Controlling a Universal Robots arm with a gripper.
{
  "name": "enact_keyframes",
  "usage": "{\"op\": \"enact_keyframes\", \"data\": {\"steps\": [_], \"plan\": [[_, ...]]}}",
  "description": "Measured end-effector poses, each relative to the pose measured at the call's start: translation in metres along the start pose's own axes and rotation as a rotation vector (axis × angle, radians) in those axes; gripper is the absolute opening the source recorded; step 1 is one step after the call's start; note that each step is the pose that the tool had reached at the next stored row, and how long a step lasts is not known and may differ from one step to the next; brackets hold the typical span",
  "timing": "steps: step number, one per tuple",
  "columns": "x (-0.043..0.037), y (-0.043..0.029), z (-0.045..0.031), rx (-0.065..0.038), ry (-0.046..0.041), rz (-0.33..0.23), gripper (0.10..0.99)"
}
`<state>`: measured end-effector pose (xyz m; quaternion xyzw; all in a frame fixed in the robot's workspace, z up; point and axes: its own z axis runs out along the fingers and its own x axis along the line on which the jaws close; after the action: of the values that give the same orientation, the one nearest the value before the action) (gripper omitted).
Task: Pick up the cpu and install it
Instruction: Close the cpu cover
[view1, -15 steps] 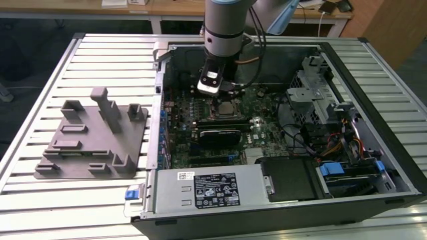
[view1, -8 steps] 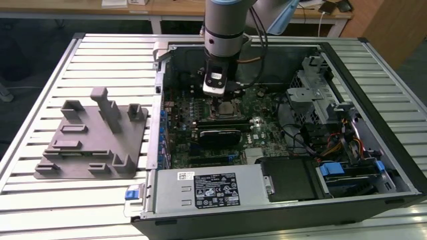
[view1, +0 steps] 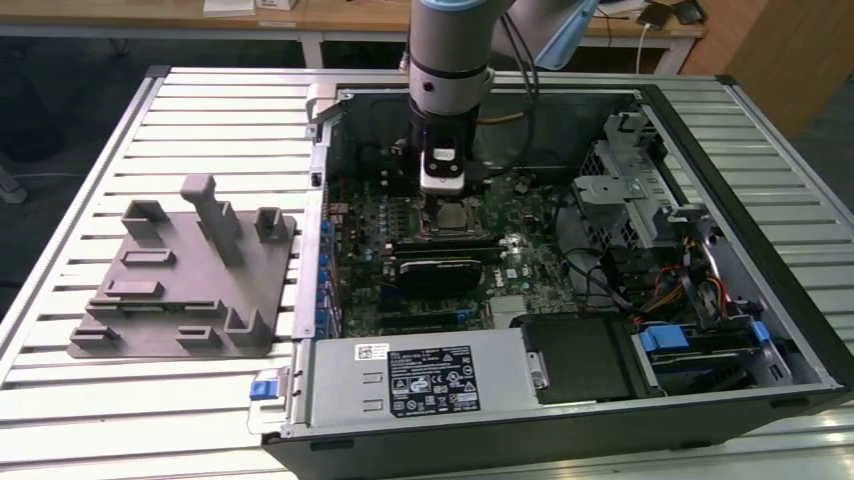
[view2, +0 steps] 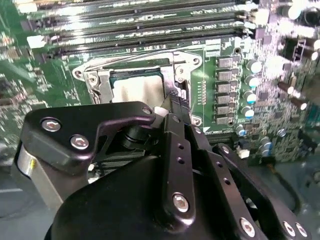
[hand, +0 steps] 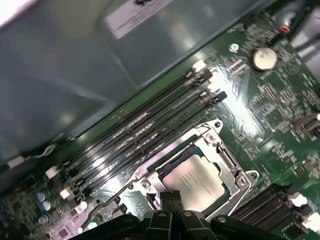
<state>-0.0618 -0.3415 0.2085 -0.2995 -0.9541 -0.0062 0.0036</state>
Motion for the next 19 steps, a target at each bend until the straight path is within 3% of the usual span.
{"op": "enact_keyframes", "data": {"steps": [19], "plan": [[-0.0001, -0.0001, 0.006, 0.003, 0.0031, -0.325, 0.106]]}}
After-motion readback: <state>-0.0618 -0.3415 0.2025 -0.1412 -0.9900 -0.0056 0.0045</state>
